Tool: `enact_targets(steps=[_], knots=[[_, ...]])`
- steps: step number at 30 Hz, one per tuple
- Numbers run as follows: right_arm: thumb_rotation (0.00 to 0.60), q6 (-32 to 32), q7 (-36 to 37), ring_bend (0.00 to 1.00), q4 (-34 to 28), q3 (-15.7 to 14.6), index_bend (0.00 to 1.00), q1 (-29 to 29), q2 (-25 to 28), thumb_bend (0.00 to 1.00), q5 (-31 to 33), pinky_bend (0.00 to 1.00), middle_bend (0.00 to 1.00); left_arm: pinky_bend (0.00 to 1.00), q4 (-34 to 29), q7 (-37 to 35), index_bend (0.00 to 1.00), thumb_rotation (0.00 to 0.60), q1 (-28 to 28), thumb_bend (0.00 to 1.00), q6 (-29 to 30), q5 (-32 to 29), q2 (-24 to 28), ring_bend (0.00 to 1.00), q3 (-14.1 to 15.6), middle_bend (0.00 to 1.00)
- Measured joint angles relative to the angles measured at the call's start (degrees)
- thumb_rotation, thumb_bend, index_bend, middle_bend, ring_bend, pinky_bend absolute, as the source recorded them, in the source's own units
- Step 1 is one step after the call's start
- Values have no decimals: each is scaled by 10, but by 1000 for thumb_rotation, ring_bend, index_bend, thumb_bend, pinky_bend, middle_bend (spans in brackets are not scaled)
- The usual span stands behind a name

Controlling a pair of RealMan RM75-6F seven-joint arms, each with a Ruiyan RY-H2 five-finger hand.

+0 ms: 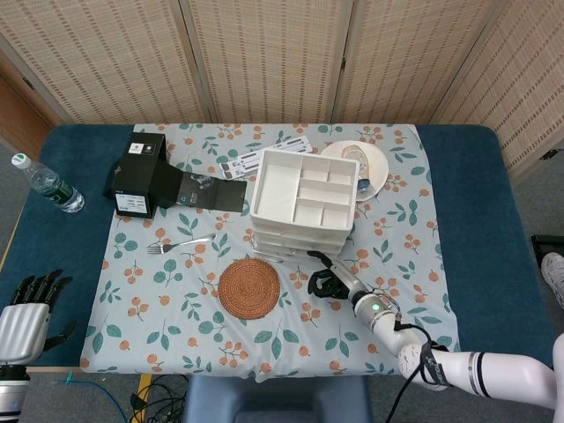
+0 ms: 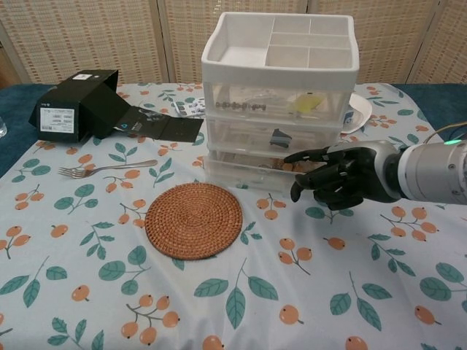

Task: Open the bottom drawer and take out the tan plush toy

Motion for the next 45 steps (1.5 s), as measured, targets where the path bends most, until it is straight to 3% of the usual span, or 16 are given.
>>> enact_targets(steps=[11, 18, 45], knots=[[600, -13, -34, 903, 23, -14, 0, 33, -15, 626, 45, 1000, 585, 110, -1, 2, 195, 600, 1, 248, 1, 0, 0, 147, 1, 144], [600, -19, -41, 903, 16, -25, 68, 34, -11, 626, 50, 1000, 585, 110, -1, 1, 199, 600, 3, 248, 3, 0, 1, 147, 1, 144], [600, -53, -15, 903, -72, -49, 100, -11, 47, 626, -36, 1000, 585, 110, -7, 7, 200, 600, 3, 248, 4, 4, 1, 147, 2, 144]])
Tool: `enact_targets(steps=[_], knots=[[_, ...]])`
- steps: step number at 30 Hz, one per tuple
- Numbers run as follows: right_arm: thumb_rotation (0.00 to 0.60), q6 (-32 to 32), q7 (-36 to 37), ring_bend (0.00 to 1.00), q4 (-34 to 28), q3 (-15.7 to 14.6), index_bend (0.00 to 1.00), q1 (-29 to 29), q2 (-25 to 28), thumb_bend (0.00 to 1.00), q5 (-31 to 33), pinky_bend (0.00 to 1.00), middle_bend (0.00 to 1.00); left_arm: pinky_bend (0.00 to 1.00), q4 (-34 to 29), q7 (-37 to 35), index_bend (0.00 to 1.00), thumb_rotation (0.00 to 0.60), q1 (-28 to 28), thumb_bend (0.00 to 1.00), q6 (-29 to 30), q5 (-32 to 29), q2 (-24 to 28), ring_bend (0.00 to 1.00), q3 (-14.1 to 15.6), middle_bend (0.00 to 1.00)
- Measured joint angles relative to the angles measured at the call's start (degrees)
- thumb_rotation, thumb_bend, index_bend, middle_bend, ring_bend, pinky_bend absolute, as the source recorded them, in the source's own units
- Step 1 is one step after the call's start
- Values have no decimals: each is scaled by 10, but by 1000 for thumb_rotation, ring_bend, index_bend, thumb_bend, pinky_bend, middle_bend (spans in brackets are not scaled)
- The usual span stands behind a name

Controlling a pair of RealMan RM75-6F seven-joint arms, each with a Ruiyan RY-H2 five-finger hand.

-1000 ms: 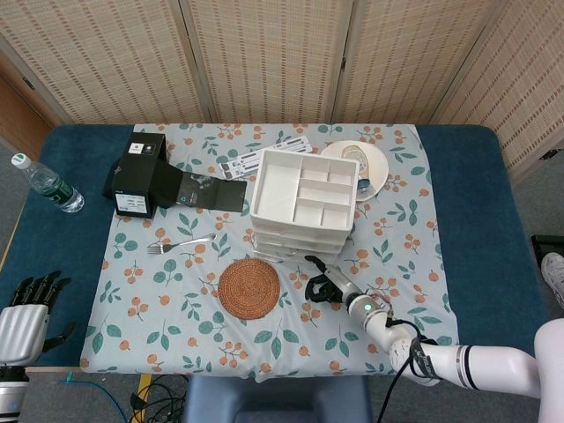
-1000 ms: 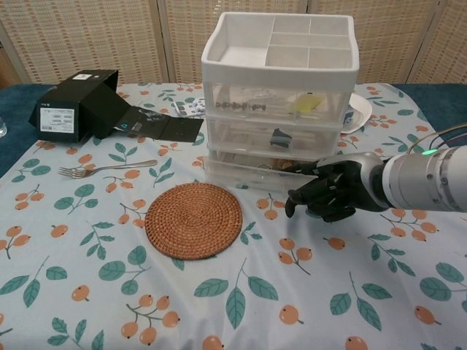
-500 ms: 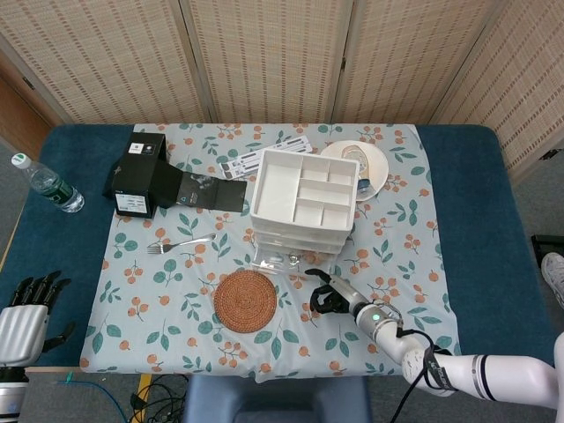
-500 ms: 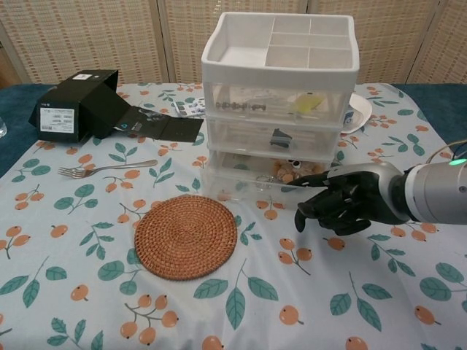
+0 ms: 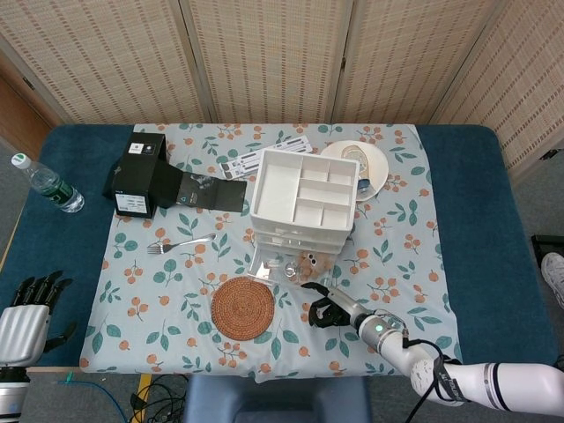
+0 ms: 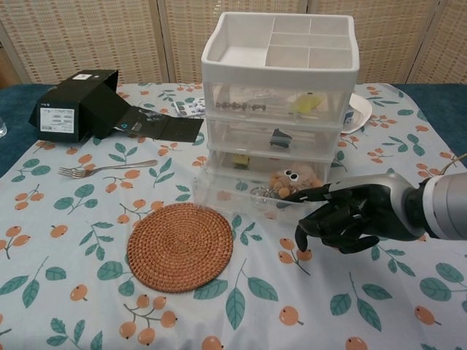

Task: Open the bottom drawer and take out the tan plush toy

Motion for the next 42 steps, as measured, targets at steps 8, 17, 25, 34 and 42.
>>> enact_targets(steps=[8, 17, 25, 34, 42], knots=[[600, 0, 3, 903, -22, -11, 100, -7, 12, 626, -18, 1000, 585, 110, 2, -1, 200, 600, 0, 248, 0, 1, 0, 147, 0, 144], [600, 6, 6, 903, -41, -21, 100, -16, 25, 626, -43, 1000, 584, 110, 4, -3, 200, 600, 0, 248, 1, 4, -1, 147, 0, 144], [600, 44, -5, 901, -62, -22, 0, -32, 40, 626, -87, 1000, 583, 110, 1, -4, 200, 600, 0, 248, 4, 6, 1, 148, 0, 144], [600, 60, -10, 901, -76, -18, 0, -28, 73, 626, -61, 1000, 581, 110, 1, -5, 200, 600, 2, 248, 5, 7, 1, 147, 1, 144], [600, 58, -12, 901, -46, -12, 0, -4, 73, 626, -2, 1000, 579, 110, 2, -4, 200, 600, 2, 248, 4, 6, 0, 147, 1, 144]])
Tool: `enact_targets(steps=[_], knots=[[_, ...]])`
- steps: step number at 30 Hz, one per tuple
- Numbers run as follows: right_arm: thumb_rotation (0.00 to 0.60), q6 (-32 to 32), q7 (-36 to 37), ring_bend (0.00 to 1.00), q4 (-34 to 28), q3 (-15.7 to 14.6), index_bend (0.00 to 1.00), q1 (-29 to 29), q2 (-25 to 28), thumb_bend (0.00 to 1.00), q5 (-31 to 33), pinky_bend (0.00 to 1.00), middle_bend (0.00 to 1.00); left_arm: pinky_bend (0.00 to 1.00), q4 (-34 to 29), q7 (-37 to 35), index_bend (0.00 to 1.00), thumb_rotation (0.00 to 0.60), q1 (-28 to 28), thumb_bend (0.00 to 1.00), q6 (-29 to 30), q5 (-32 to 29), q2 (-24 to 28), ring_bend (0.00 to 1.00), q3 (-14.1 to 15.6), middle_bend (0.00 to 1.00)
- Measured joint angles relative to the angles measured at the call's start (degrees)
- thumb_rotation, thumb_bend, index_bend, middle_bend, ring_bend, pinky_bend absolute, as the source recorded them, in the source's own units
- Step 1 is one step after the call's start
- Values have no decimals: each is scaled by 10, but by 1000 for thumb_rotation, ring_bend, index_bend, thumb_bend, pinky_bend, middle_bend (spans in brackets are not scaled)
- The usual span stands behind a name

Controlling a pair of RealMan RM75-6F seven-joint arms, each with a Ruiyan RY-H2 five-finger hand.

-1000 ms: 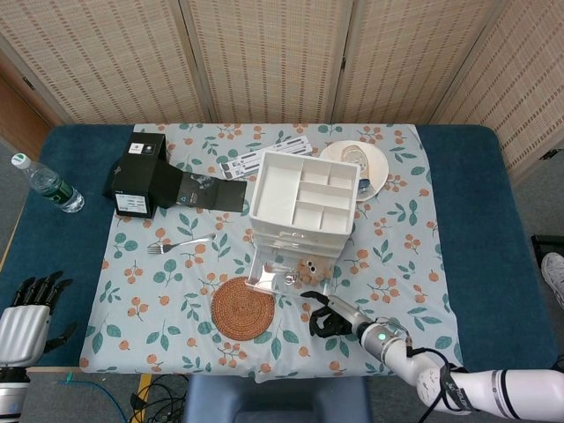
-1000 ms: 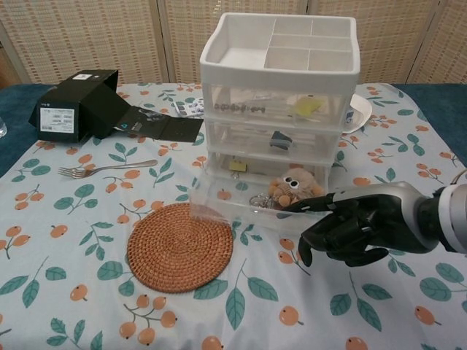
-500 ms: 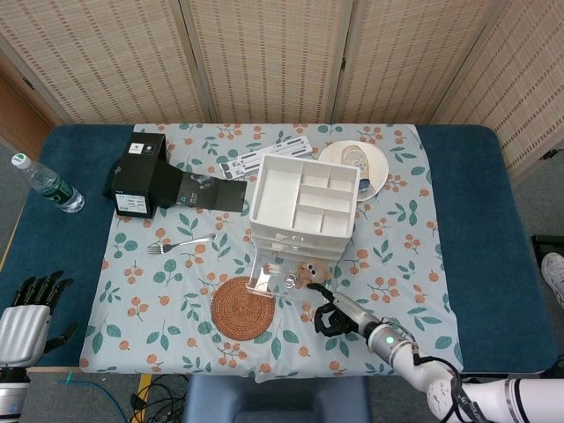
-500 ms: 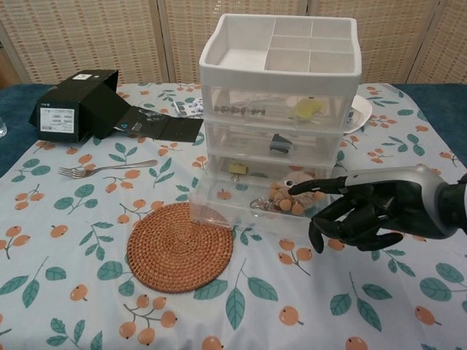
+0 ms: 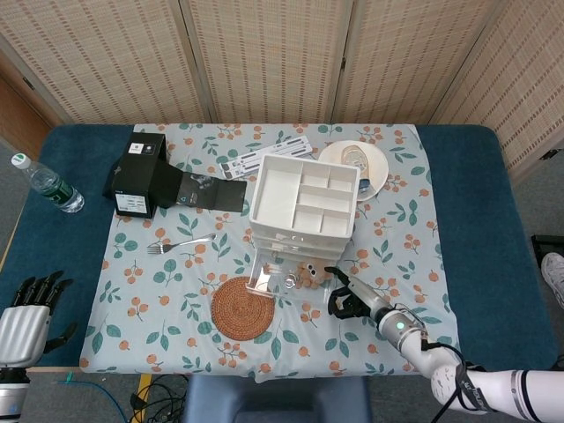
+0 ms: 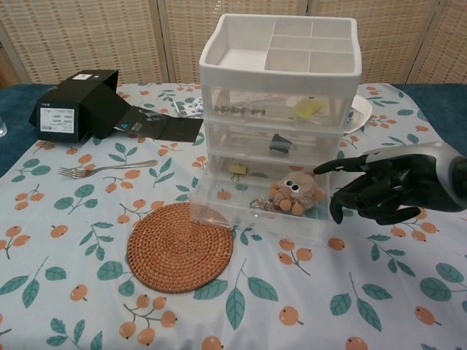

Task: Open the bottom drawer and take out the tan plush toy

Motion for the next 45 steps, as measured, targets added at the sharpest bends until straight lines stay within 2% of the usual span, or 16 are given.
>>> enact_targets(steps=[7, 20, 29, 35, 45], knots=[[600, -12, -1, 901, 28, 5, 0, 22, -9, 626, 47, 1000, 574, 110, 0, 0, 200, 600, 1, 248, -1, -3, 1, 147, 1, 144], [600, -112, 23, 901, 49, 11, 0, 75, 11, 643, 128, 1000, 569, 109, -1, 2, 199, 600, 2, 248, -2, -3, 2, 147, 1, 144], [600, -175, 61, 901, 38, 15, 0, 106, 35, 649, 153, 1000, 567, 109, -5, 2, 199, 600, 4, 248, 3, -1, 5, 147, 1, 144], [600, -192, 107, 901, 22, 25, 0, 110, 57, 649, 168, 1000, 567, 109, -5, 3, 199, 600, 4, 248, 0, -1, 6, 147, 3, 144], [600, -199, 138, 901, 43, 4, 0, 153, 66, 649, 201, 1000, 554, 108, -3, 4, 199, 600, 4, 248, -3, -1, 4, 147, 5, 144]])
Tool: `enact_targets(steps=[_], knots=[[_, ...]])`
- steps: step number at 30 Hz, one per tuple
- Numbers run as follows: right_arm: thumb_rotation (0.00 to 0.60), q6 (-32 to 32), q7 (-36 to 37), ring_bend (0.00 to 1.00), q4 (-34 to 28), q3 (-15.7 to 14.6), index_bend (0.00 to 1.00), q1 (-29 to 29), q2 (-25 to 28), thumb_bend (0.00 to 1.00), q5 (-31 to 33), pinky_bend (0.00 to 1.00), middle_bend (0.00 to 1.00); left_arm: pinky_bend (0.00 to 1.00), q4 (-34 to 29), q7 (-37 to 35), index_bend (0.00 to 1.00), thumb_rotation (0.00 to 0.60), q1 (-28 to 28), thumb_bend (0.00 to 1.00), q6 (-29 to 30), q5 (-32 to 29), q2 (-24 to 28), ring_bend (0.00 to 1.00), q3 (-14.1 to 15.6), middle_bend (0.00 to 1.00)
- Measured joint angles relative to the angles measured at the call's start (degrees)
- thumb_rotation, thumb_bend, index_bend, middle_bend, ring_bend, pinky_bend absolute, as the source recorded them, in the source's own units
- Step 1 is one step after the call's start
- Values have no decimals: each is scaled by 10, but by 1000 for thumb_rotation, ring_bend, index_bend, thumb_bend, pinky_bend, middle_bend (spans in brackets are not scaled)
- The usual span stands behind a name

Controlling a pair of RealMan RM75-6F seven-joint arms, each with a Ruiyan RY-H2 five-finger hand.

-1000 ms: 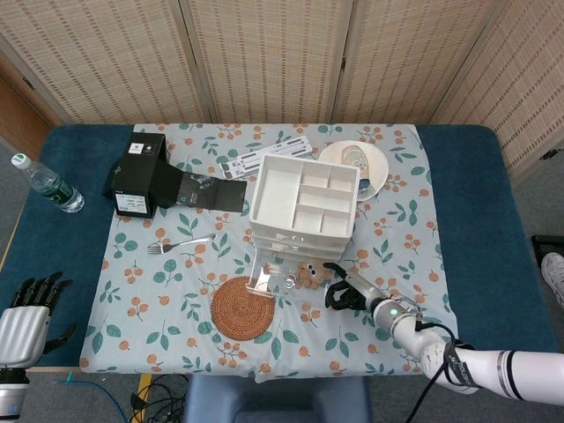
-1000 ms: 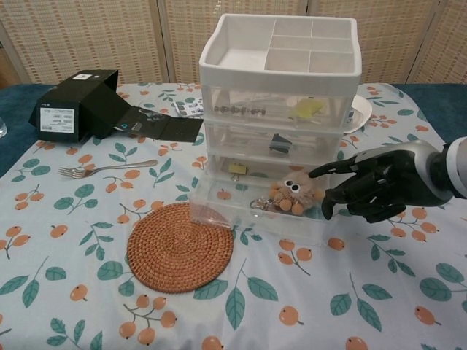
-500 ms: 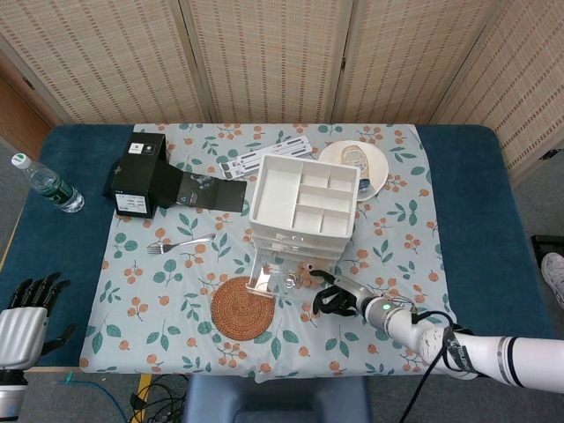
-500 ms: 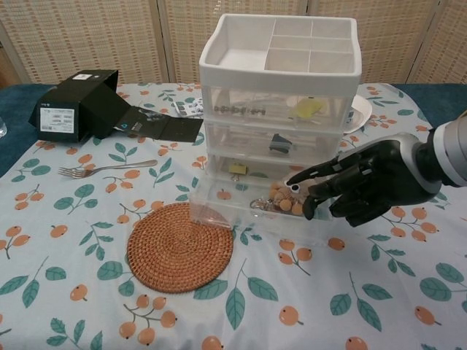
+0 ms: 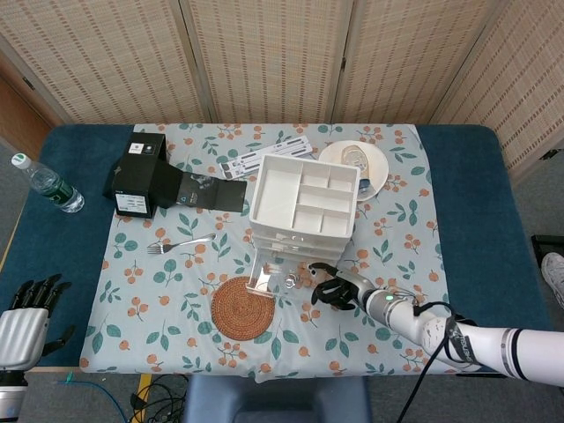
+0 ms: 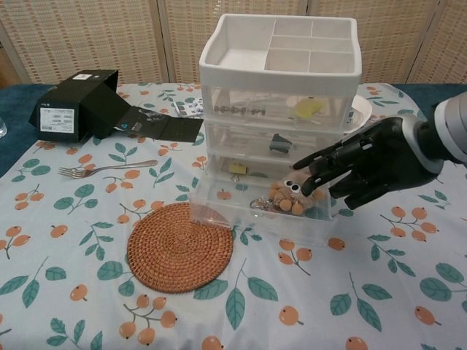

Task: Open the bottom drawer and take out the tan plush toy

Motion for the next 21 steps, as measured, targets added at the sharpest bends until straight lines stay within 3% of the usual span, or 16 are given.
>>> enact_targets(steps=[21], knots=[[600, -1, 7, 901, 66, -90, 0, 121, -56, 649, 83, 1000, 535, 104, 7, -3, 198, 600, 0, 248, -10, -7, -4, 146, 2, 144]])
